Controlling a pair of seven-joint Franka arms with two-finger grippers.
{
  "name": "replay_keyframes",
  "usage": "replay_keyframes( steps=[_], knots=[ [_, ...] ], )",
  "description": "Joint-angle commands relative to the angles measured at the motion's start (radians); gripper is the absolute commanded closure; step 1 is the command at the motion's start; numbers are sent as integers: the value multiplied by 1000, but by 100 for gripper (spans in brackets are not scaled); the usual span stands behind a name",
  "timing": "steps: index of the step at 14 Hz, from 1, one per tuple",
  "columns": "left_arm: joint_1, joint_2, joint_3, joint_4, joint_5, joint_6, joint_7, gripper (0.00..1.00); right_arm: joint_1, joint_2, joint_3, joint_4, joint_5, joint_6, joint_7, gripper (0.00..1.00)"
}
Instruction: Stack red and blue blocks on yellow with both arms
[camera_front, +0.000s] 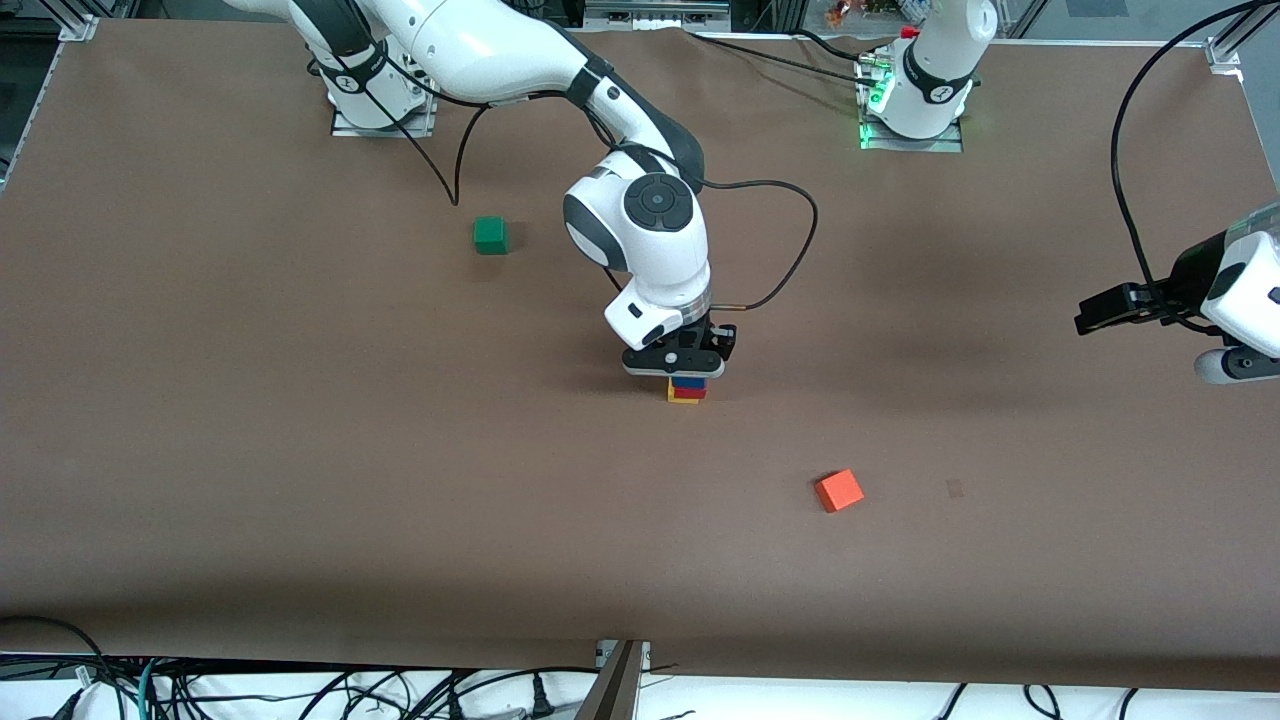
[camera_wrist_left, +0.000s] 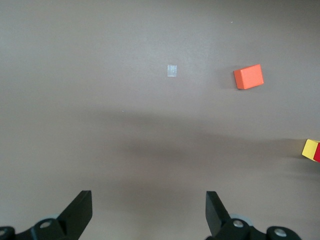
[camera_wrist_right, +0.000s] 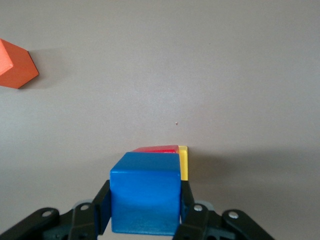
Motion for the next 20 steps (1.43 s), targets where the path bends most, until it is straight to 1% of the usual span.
replay_keyframes(
  steps=[1, 7, 9, 10, 12, 14, 16, 17, 20],
  knots=[
    [3, 5, 3, 11, -21, 5, 7, 0, -9, 21, 5, 44, -10, -7, -3, 1],
    [3, 5, 3, 11, -21, 5, 7, 0, -8, 16, 8, 44, -2, -18, -3, 1],
    [3, 5, 3, 11, -21, 5, 7, 0, -14, 12, 9, 44, -2, -59, -4, 1],
    [3, 5, 3, 11, -21, 5, 7, 0, -34, 1, 15, 47, 0, -91, -5, 1],
    [3, 5, 3, 11, -21, 5, 7, 0, -57, -51, 17, 47, 19, -162, -18, 1],
    [3, 5, 3, 11, -21, 5, 6, 0, -89, -120, 16, 46, 76, -250, -53, 0],
    [3, 6, 3, 11, -21, 5, 7, 0, -138, -178, 14, 44, 113, -332, -107, 0],
    [3, 6, 3, 11, -21, 5, 7, 0, -163, -227, 9, 38, 131, -372, -138, 0],
    [3, 8, 4, 20, -21, 5, 9, 0, -242, -333, 6, -8, 153, -546, -265, 0]
  ],
)
